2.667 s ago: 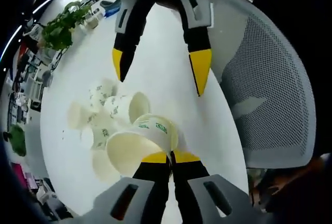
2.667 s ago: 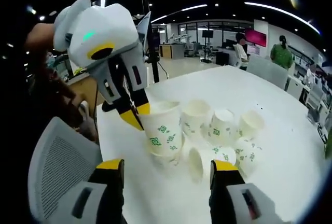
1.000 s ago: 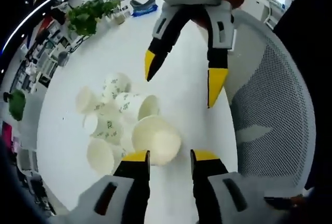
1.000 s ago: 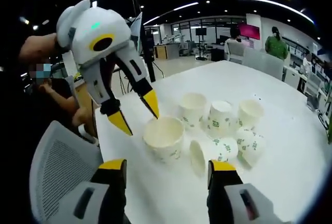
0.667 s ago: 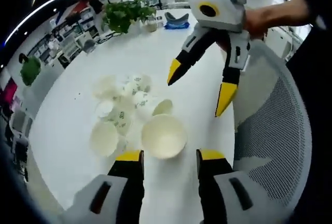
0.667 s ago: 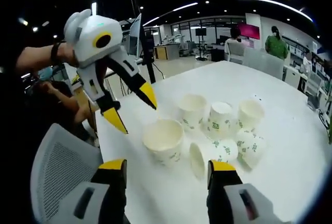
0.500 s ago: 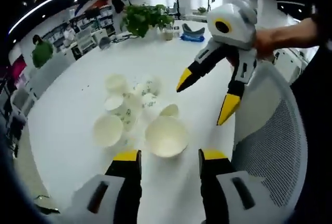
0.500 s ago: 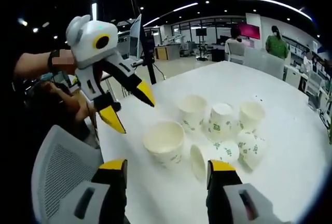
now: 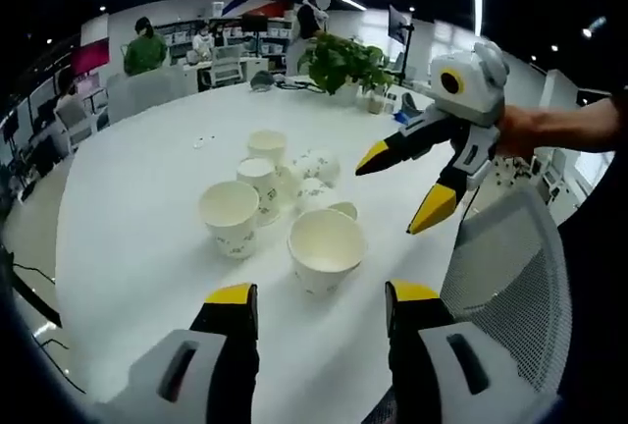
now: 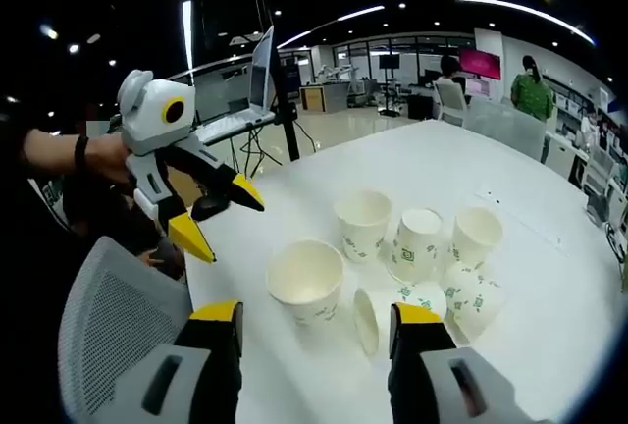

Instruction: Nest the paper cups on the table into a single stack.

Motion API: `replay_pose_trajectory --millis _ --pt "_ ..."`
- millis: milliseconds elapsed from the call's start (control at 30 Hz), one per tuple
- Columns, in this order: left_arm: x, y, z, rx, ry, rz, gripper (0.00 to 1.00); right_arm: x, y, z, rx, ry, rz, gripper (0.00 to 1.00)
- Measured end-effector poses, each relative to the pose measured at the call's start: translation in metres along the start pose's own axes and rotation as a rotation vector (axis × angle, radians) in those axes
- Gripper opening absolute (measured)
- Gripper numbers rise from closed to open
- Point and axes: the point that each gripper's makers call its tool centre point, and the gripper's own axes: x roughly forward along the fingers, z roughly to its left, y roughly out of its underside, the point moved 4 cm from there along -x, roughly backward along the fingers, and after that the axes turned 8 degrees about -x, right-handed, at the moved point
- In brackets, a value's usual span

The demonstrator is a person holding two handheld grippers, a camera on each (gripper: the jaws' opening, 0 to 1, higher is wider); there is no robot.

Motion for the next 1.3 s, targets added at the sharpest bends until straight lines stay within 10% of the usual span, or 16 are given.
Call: replay_pose_trajectory --millis 1300 --pt "-0.008 0.018 -0.007 -0.187 -0.111 -0.160 0.62 0.048 -0.059 -0.087 -0.169 0.073 0.080 0.53"
